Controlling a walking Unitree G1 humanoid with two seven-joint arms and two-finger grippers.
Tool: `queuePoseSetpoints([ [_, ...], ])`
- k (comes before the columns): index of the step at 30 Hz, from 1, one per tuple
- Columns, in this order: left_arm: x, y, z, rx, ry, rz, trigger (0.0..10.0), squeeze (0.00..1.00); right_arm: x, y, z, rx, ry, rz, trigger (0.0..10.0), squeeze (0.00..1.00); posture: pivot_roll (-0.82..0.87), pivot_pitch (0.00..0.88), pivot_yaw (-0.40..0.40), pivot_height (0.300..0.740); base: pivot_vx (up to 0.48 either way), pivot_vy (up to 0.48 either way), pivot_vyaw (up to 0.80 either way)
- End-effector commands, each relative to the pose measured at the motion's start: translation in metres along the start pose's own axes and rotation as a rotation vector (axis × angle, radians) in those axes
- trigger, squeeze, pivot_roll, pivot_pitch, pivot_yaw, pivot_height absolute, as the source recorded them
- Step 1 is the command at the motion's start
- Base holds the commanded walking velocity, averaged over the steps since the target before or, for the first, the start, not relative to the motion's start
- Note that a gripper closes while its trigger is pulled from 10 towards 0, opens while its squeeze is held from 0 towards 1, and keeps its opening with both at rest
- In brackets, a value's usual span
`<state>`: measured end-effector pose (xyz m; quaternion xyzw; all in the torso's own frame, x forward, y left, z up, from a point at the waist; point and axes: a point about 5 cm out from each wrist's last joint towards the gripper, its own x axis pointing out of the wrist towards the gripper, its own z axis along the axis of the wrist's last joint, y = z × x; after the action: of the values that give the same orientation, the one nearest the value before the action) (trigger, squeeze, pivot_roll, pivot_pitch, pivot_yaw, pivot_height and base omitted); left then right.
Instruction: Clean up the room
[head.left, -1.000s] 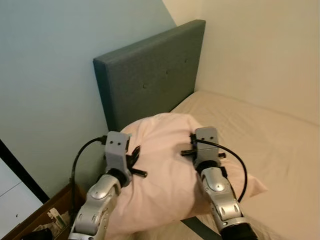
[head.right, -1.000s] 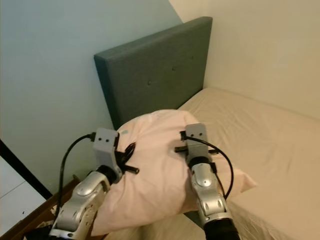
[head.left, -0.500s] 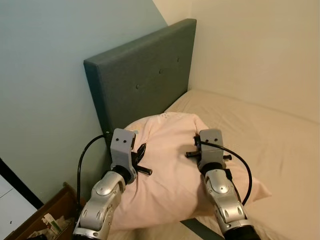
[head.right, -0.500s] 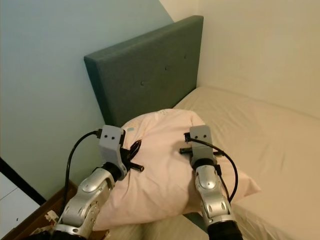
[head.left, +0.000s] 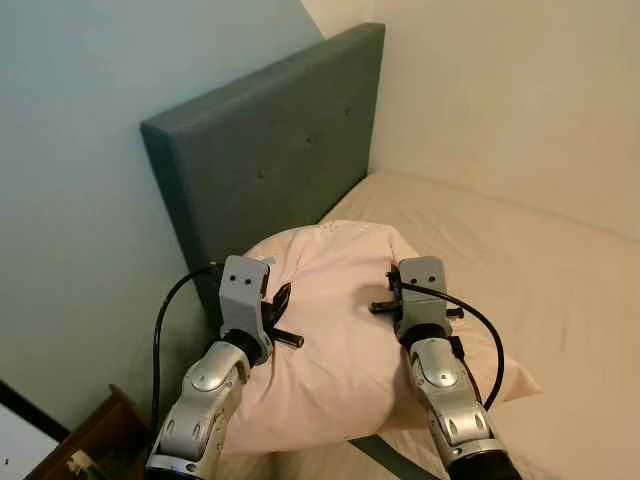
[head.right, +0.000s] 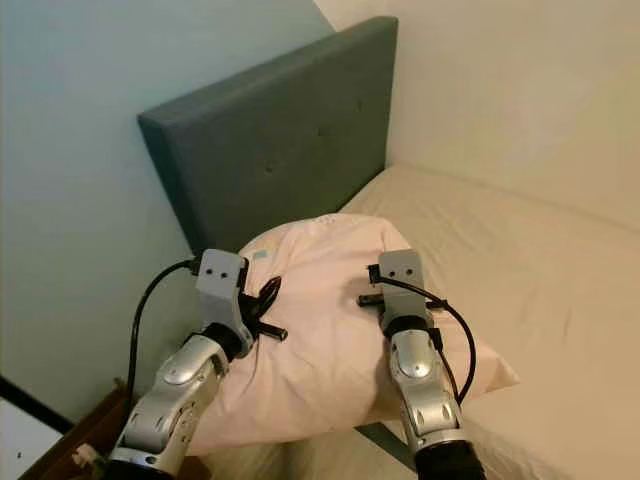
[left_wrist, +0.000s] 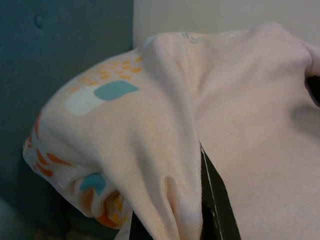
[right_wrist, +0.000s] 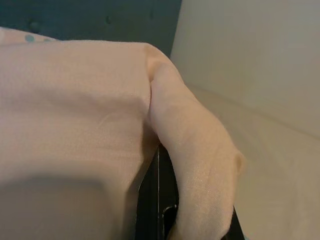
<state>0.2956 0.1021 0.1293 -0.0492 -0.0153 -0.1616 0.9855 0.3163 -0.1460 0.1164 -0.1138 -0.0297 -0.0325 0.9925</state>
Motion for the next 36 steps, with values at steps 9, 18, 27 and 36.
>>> queuePoseSetpoints([
  [9,-0.003,0.0152,0.0087,0.019,-0.056,0.057,10.0,0.0,0.004,-0.0119,0.0109,0.012,-0.056,-0.066,10.0,0.0,-0.07,0.035,-0.01,0.74,0.417,0.0,0.0],
  [18,-0.0037,0.0167,0.0089,0.023,-0.059,0.061,10.0,0.0,0.004,-0.0079,0.0086,0.015,-0.043,-0.033,10.0,0.0,-0.07,0.035,-0.01,0.74,0.418,0.0,0.0],
  [27,-0.0035,0.0175,0.0094,0.027,-0.062,0.055,10.0,0.0,0.0025,-0.0061,0.0072,0.029,-0.036,-0.029,10.0,0.0,-0.07,0.035,-0.01,0.74,0.415,0.0,0.0],
  [36,-0.0038,0.0149,0.008,0.034,-0.055,0.029,10.0,0.0,0.0019,-0.0063,0.0059,0.042,-0.028,-0.035,10.0,0.0,-0.06,0.033,-0.006,0.74,0.158,0.0,0.0],
])
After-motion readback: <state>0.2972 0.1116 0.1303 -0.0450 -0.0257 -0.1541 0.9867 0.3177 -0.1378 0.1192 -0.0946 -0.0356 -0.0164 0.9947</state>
